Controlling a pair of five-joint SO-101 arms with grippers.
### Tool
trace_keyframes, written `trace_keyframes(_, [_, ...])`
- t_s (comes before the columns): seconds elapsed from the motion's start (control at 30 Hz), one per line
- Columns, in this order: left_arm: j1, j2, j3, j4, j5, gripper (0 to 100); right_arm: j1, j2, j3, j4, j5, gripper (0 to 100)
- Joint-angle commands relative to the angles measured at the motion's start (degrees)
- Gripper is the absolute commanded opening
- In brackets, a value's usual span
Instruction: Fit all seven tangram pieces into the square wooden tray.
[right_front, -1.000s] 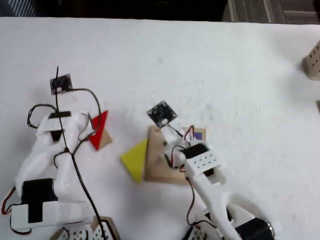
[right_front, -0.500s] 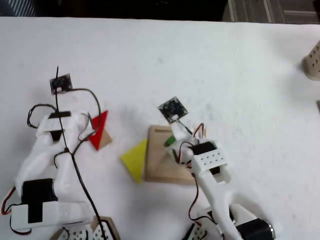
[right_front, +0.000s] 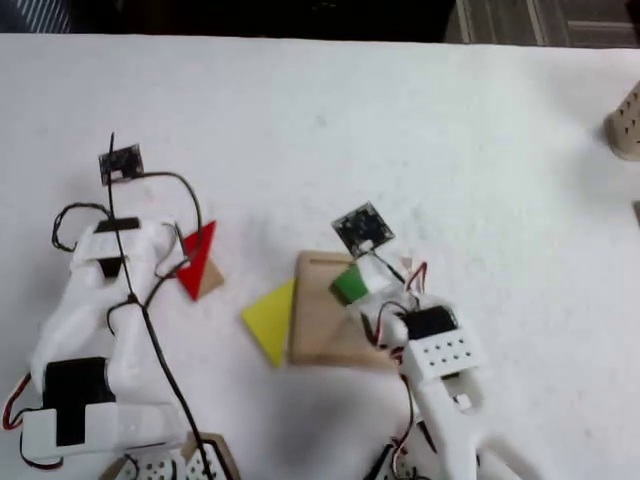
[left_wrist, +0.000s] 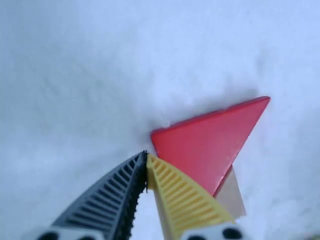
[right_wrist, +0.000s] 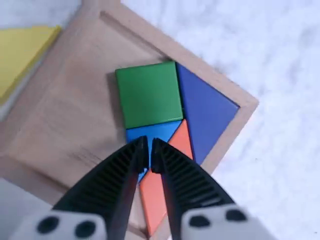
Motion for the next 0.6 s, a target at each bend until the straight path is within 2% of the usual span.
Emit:
trace_keyframes(0.0, [4.8,-0.5,-7.2,8.1,-8.1,2,1.4,-2.2,0.1,-0.6,0.8,1.8])
trace_keyframes(0.13, [11.6,-0.4,-13.3,23.8,-12.2,2,1.4,-1.1,0.1,-1.2,0.8,1.8])
trace_keyframes(0.23, [15.6,0.0,-13.0,29.0,-17.4,2,1.7,0.1,0.2,-2.6,0.8,1.8])
trace_keyframes(0.33, [18.5,0.1,-9.4,25.3,-19.4,2,1.8,1.0,-0.1,-2.7,0.8,1.8])
trace_keyframes(0.47, [18.9,0.1,-4.5,16.2,-16.1,2,1.8,1.4,-0.1,-3.4,0.9,1.8])
trace_keyframes(0.57, [18.9,0.1,-3.1,14.0,-15.5,2,1.8,1.4,-0.1,-3.4,0.9,1.8])
